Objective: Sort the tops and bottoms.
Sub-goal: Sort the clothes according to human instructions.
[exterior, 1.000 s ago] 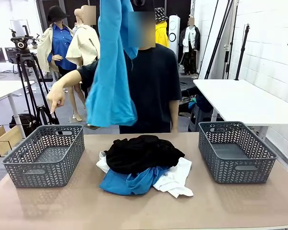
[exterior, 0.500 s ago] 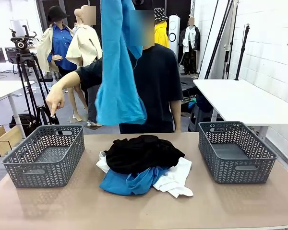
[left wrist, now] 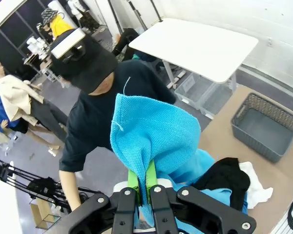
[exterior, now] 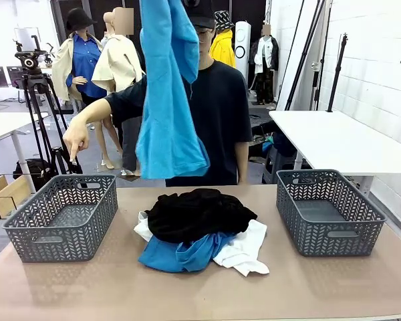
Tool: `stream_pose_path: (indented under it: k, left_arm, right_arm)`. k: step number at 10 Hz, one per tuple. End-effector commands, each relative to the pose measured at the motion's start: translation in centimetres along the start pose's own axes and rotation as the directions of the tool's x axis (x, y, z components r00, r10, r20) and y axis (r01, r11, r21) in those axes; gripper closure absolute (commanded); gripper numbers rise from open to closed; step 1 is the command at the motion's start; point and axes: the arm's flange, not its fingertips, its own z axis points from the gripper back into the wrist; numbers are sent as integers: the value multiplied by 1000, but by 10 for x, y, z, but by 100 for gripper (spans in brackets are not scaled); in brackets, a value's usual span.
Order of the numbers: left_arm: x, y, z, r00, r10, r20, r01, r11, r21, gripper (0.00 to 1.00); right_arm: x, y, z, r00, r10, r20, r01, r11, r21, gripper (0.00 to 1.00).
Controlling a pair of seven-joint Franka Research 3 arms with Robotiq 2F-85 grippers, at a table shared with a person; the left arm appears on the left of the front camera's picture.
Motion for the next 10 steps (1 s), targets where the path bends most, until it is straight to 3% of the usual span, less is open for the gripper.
stream_pose_path:
  k: [1, 4, 6, 10]
  left_arm:
    - [-10, 45, -11, 1000, 27, -2, -27, 996, 80, 100]
    - [-61, 122, -27, 996, 53, -78, -34, 973, 227, 100]
    - [-106, 170, -19, 977, 159, -143, -113, 952, 284, 100]
    - [-201, 174, -13, 939, 266, -217, -196, 934, 298, 100]
  right_arm:
    - [0, -2, -2, 1000, -5, 1, 5, 1000, 6, 0]
    - [0, -2, -2, 1000, -5, 1, 5, 1000, 6, 0]
    - [0, -2, -2, 1000, -5, 1, 5, 1000, 6, 0]
    - [0, -2, -2, 1000, -5, 1, 5, 1000, 6, 0]
